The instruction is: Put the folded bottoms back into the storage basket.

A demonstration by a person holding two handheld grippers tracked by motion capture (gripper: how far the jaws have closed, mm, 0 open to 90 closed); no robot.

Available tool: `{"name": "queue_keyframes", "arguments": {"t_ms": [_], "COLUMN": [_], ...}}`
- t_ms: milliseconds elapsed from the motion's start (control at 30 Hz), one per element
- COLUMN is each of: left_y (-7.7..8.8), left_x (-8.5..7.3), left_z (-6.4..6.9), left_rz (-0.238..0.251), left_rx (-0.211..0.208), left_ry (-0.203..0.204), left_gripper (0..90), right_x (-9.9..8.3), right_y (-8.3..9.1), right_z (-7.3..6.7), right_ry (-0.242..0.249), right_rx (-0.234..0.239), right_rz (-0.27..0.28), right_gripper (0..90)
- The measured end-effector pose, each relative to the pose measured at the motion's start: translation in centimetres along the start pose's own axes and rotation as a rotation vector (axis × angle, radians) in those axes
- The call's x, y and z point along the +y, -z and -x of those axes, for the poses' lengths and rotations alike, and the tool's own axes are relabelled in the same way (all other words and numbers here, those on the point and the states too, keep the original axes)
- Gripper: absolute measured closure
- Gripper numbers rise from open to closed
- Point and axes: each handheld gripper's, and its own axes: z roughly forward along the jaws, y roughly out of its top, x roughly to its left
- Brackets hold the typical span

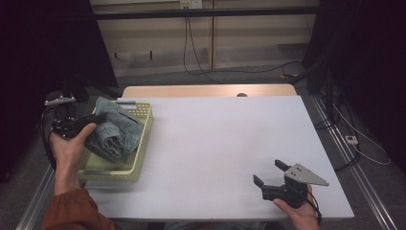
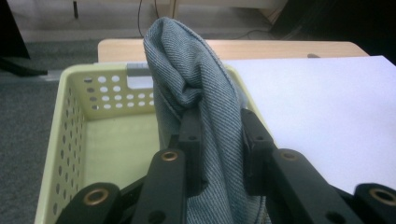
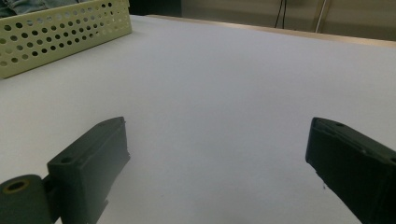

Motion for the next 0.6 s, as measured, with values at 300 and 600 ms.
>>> {"name": "queue_keyframes", "arguments": {"t_ms": [300, 600], "left_y": [-0.6, -1.1], "left_x": [-0.6, -0.9], "left_z": [-1.3, -1.5], "left_rz": [-0.020, -0.080], "left_rx": [0.053, 0.176], "left_ry": [0.003, -0.056], "left_gripper": [73.2, 72.9], "right_x": [0.0, 0.0], "right_y": [0.0, 0.0], "right_z": [0.0, 0.0], "right_ry": [-0.002, -0.001], "right_rx": [0.000, 0.002], "right_rz": [-0.002, -0.001], "right_gripper": [5.9, 5.9]}}
